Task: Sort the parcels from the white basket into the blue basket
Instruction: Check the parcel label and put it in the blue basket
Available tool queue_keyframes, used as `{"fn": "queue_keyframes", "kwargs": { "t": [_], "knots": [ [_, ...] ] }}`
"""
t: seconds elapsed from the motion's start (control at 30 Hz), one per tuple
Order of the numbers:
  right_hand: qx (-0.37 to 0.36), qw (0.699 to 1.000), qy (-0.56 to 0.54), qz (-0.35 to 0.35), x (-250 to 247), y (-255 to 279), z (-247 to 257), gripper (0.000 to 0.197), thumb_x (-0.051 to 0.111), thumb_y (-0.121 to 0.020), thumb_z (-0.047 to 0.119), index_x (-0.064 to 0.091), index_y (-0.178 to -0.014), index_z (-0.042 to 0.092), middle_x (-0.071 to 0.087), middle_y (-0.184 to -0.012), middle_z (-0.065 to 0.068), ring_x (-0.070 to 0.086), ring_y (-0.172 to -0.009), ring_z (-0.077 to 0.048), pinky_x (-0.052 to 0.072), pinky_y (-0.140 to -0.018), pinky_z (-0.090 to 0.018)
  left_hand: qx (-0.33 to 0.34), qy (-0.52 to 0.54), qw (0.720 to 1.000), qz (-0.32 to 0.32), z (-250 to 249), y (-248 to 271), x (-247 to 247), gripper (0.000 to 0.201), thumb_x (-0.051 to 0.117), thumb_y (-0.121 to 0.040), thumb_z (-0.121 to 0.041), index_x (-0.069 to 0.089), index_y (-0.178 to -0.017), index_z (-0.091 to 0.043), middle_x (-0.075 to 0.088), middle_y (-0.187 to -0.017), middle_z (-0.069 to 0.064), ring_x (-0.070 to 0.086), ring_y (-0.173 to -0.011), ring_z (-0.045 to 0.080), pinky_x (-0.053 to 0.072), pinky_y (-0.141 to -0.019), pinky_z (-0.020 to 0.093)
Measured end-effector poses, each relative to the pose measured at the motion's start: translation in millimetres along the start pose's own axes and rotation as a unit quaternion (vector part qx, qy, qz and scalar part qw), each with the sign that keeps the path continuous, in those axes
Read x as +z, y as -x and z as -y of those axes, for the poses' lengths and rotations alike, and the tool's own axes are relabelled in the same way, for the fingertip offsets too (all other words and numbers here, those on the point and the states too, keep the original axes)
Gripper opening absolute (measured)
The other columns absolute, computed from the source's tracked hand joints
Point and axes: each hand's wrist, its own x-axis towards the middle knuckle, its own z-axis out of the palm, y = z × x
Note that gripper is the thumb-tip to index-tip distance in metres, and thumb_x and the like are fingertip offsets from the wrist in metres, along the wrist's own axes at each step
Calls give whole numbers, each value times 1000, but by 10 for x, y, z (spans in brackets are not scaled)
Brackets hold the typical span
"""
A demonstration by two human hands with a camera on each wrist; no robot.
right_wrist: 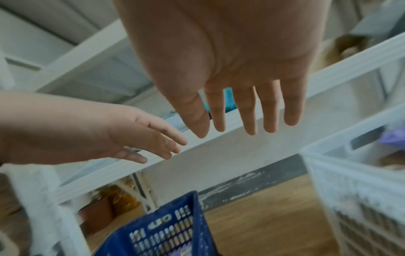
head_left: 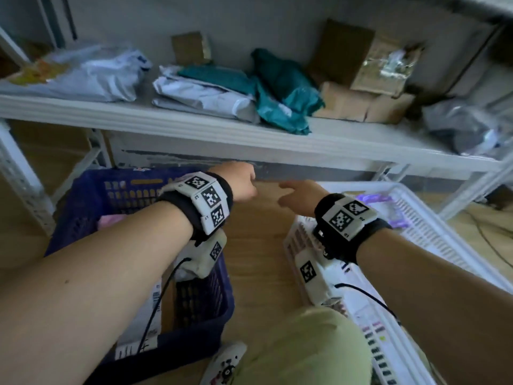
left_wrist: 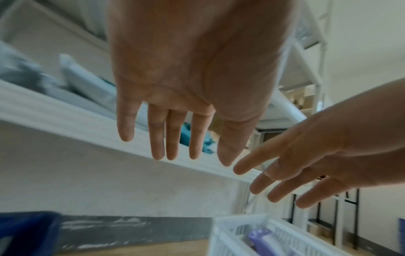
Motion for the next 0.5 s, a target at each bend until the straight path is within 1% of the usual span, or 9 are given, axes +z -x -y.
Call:
{"fn": "queue_keyframes", "kwargs": {
  "t": [0.07, 0.1, 0.17, 0.2, 0.23, 0.3, 0.33, 0.43, 0.5],
  "knots": [
    [19, 999, -16, -33, -177, 244, -298, 50, 57, -91, 24, 45, -139, 22, 43, -145, -3, 45, -130, -22, 37, -104, -28, 36, -13, 999, -2, -419, 68, -40, 44, 51, -92, -27, 47, -134, -17, 47, -140, 5, 48, -124, 24, 39, -93, 28],
    [32, 998, -22, -47, -254, 362, -456, 48, 57, -91, 24, 47, -138, 23, 46, -143, -2, 48, -126, -22, 38, -101, -26, 52, -23, 998, 2, -628, 97, -48, 42, 51, -92, -27, 48, -133, -17, 48, -138, 5, 48, -123, 24, 39, -93, 27],
    [57, 995, -45, -67, -403, 616, -769, 47, 56, -91, 24, 49, -137, 24, 53, -132, 0, 57, -104, -18, 43, -87, -23, 86, -36, 996, 7, -1054, 159, -30, 33, 52, -91, -27, 53, -122, -17, 52, -126, 6, 51, -114, 24, 39, -88, 28],
    [66, 994, -56, -72, -472, 745, -923, 46, 56, -91, 23, 49, -136, 23, 55, -125, 0, 56, -92, -16, 43, -82, -22, 105, -41, 994, 7, -1265, 192, -4, 30, 53, -90, -29, 54, -118, -18, 52, -121, 8, 52, -111, 24, 39, -86, 28],
    [74, 992, -63, -77, -532, 870, -1082, 45, 55, -91, 22, 50, -136, 21, 56, -129, -2, 53, -91, -15, 43, -83, -23, 122, -44, 992, 10, -1474, 223, 33, 34, 54, -89, -30, 53, -121, -19, 53, -126, 7, 51, -113, 24, 38, -87, 27],
    [94, 988, -79, -89, -632, 1122, -1406, 44, 53, -92, 19, 50, -136, 17, 53, -136, -7, 53, -112, -20, 40, -97, -28, 153, -46, 987, 20, -1871, 299, 121, 46, 54, -89, -34, 48, -132, -18, 49, -137, 3, 48, -123, 23, 38, -94, 27],
    [108, 986, -87, -97, -664, 1243, -1561, 44, 53, -92, 19, 49, -136, 16, 51, -138, -7, 50, -122, -23, 38, -101, -29, 172, -49, 984, 25, -2052, 338, 173, 47, 54, -90, -35, 48, -133, -18, 47, -139, 3, 47, -125, 23, 38, -96, 28],
    [146, 980, -79, -112, -708, 1567, -1994, 45, 50, -95, 19, 46, -139, 20, 45, -144, -5, 47, -128, -24, 37, -103, -29, 219, -70, 973, 32, -2516, 436, 350, 46, 54, -90, -34, 49, -132, -18, 48, -138, 5, 48, -123, 24, 38, -94, 27],
    [160, 978, -77, -110, -716, 1738, -2244, 42, 48, -96, 18, 47, -139, 16, 45, -144, -9, 46, -128, -26, 36, -106, -31, 238, -82, 967, 42, -2748, 462, 486, 46, 56, -88, -34, 50, -131, -17, 49, -137, 5, 49, -121, 24, 37, -88, 24]
  ]
}}
